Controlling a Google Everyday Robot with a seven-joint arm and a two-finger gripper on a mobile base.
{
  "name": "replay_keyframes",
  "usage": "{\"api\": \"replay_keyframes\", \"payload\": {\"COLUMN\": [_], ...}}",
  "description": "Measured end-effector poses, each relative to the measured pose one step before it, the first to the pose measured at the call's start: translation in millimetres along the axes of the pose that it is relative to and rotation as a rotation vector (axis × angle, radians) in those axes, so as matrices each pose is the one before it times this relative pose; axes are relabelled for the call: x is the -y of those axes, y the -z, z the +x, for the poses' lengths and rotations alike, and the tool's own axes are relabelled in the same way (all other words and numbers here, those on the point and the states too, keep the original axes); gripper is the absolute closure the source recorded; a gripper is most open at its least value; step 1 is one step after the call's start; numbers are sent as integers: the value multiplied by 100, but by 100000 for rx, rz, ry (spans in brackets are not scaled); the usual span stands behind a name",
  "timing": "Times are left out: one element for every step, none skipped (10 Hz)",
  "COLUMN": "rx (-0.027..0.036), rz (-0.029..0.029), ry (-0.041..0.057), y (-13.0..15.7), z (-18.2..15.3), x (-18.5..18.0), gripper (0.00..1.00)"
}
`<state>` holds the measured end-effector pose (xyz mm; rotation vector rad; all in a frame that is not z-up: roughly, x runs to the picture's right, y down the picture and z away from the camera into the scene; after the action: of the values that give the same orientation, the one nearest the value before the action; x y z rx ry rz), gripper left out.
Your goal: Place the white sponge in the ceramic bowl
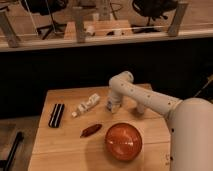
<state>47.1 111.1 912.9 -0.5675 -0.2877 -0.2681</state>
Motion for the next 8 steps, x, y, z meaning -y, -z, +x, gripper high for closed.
{"api": "replay_keyframes", "payload": {"rx": [186, -125, -218, -212, 155, 150, 138, 66], "rz": [252, -104, 6, -83, 115, 142, 297, 38], "ry": [388, 22, 6, -217, 57, 405, 414, 108], "y": [526, 711, 652, 594, 387, 515, 640, 558], "z": [-117, 100, 94, 284, 75, -158, -239, -116], "x": [-60, -249, -236, -360, -331, -357, -189, -298], "gripper": [96, 96, 96, 96, 96, 96, 96, 96]}}
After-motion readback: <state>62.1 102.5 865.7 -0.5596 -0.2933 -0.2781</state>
